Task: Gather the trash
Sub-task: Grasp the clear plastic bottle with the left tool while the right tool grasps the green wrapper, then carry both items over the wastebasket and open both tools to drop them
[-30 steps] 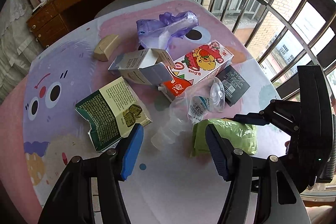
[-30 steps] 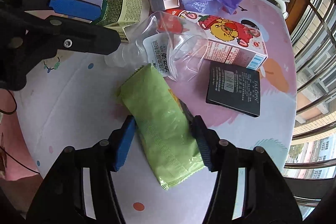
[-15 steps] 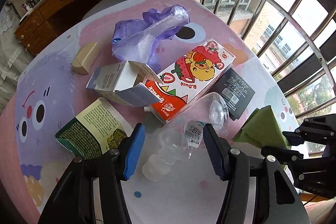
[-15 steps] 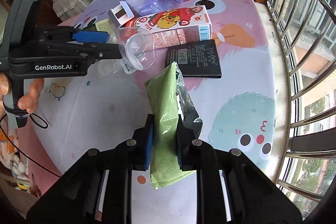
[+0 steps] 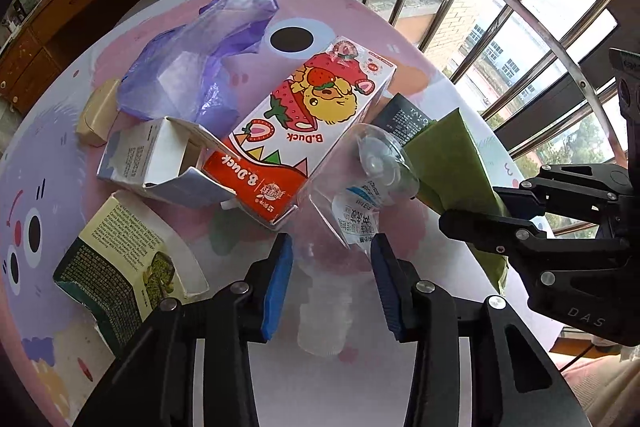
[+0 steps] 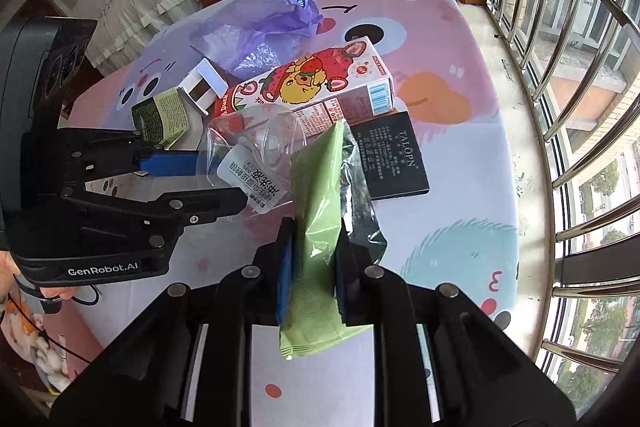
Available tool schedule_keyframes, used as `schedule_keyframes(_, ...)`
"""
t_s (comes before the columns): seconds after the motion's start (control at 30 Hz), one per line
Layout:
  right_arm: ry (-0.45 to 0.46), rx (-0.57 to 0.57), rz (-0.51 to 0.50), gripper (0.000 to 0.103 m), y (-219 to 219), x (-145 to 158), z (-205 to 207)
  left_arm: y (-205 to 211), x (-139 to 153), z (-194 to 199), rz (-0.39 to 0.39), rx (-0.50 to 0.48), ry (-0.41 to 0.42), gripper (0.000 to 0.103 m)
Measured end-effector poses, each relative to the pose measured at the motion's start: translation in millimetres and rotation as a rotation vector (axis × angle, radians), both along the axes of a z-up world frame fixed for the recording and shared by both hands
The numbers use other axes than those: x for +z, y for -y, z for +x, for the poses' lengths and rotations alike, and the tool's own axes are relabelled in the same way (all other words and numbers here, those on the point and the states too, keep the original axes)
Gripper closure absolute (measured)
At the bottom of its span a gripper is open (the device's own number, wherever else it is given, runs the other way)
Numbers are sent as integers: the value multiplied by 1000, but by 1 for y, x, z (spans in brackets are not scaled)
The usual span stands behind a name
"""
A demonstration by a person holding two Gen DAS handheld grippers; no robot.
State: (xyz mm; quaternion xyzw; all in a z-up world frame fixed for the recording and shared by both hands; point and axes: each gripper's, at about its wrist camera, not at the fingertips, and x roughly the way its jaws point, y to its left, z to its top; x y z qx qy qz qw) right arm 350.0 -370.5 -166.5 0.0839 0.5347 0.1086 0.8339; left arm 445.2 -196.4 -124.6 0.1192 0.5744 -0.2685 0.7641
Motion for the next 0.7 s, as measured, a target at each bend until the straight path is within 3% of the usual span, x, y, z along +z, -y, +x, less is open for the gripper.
schedule_keyframes(0.2,-8,33,-1,89,-12,-7,-8,-10,-1,-9,-54,76,-37,63)
schedule_keyframes(0.37,-6,48,7,89,-23,-7,-12,-18,3,-23,-2,152,-5,65)
schedule_keyframes(0.7,2,74,5,90,-56,3,-40,-75,33,-69,-16,303,42,66)
